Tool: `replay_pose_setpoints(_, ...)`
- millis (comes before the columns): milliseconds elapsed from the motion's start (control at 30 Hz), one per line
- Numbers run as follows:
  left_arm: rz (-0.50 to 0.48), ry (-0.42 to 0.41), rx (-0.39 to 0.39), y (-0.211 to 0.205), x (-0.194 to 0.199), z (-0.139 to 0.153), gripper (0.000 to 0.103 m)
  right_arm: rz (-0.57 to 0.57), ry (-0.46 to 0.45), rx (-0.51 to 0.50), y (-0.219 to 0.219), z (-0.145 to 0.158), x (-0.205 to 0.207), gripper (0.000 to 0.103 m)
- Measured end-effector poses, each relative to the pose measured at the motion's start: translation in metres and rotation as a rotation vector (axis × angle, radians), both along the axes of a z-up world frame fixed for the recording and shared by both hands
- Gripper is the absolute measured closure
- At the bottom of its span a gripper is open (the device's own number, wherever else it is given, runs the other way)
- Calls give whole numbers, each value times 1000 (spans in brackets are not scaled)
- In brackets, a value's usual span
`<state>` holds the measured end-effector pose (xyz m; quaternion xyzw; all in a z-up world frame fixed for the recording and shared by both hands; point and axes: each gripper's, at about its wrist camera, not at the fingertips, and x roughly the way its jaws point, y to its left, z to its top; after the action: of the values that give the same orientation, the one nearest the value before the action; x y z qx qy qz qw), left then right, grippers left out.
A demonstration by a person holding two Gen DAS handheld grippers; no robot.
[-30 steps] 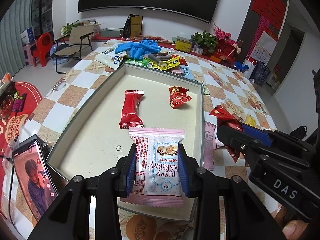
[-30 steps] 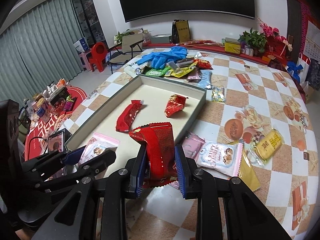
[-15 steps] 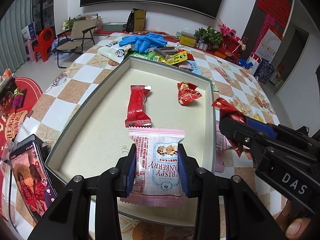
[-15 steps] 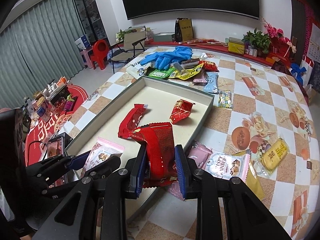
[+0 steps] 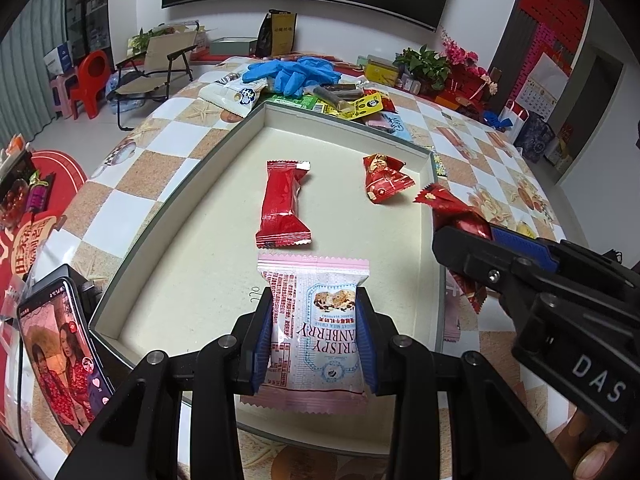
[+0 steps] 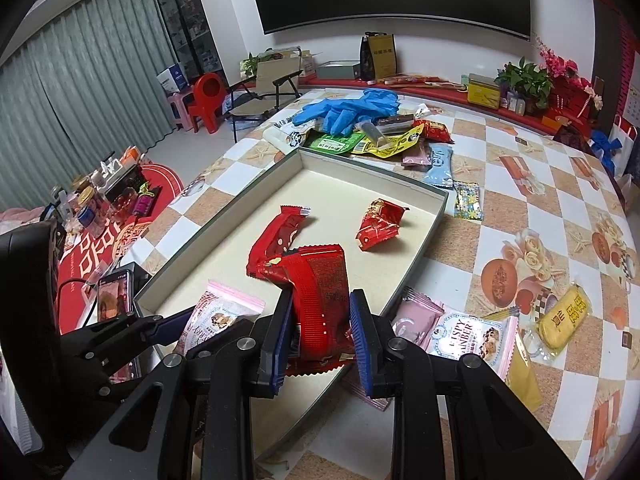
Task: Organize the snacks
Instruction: 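Carry the cranberry packet over the white tray with the left gripper while the right carries the red packet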
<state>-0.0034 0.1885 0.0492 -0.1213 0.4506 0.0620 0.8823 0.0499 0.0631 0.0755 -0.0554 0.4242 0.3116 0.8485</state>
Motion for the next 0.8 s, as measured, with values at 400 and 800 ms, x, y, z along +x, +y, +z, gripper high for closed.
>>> replay_pose_setpoints(400,12,56,10,2,14,-1,63,27,39,-9,10,-6,12,74)
replay_pose_setpoints(800,56,104,-34,21,36,-7,63,31,85,-5,30,1,42,74)
